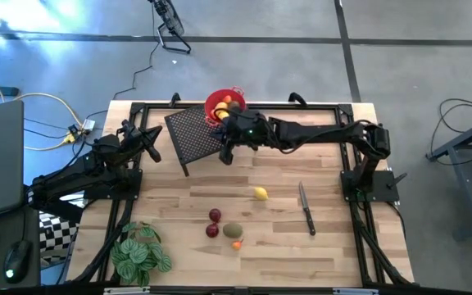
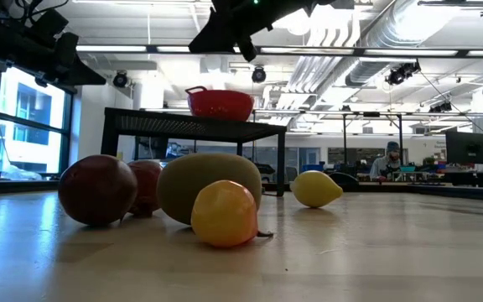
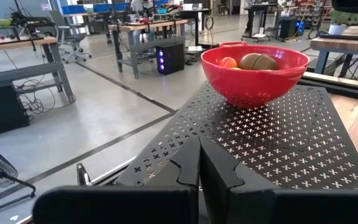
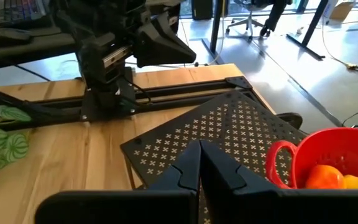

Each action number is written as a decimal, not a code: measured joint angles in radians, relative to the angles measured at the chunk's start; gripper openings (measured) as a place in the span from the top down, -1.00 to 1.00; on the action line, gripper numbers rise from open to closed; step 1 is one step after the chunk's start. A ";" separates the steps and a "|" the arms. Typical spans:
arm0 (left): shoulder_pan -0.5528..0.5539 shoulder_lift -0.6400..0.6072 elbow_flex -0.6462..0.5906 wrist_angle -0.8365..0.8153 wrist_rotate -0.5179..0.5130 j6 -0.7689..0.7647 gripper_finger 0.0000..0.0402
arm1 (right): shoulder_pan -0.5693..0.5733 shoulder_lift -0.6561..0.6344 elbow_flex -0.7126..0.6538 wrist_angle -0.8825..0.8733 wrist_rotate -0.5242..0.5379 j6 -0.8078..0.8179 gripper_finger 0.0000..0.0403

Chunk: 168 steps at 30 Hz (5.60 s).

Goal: Pick & Place Fruit
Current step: Put the lemon into the red strainer bowl on the shelf

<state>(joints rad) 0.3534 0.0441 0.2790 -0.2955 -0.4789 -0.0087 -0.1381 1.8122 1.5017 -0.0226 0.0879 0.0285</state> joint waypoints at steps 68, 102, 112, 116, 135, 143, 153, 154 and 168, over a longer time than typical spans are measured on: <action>0.000 0.000 0.000 0.000 0.000 -0.001 1.00 | 0.200 -0.557 -0.702 0.131 0.230 0.121 0.99; 0.000 0.000 0.000 -0.012 0.000 -0.001 1.00 | 0.200 -0.556 -0.701 -0.039 -0.017 0.204 0.99; 0.000 0.000 0.000 -0.030 0.000 -0.001 1.00 | 0.199 -0.556 -0.701 0.004 -0.002 0.205 0.99; 0.000 0.000 0.000 -0.030 0.000 -0.001 1.00 | 0.199 -0.556 -0.701 0.004 0.004 0.204 0.99; 0.000 0.000 0.000 -0.030 0.000 -0.001 1.00 | 0.203 -0.431 -0.560 -0.275 0.089 0.237 0.99; 0.000 0.000 0.000 -0.030 0.000 -0.001 1.00 | 0.203 -0.397 -0.557 -0.323 -0.005 0.241 0.90; 0.000 0.000 0.000 -0.031 0.000 0.000 1.00 | 0.203 -0.370 -0.557 -0.368 -0.014 0.231 0.00; 0.000 0.000 0.000 -0.030 0.000 -0.001 1.00 | 0.203 -0.365 -0.557 -0.377 -0.001 0.232 -0.10; 0.000 0.000 0.000 -0.033 0.000 0.000 1.00 | 0.204 -0.242 -0.558 -0.352 -0.045 0.323 -0.49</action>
<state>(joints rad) 0.3532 0.0443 0.2794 -0.3285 -0.4793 -0.0090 0.0658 1.5706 0.9440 -0.3743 0.0427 0.3516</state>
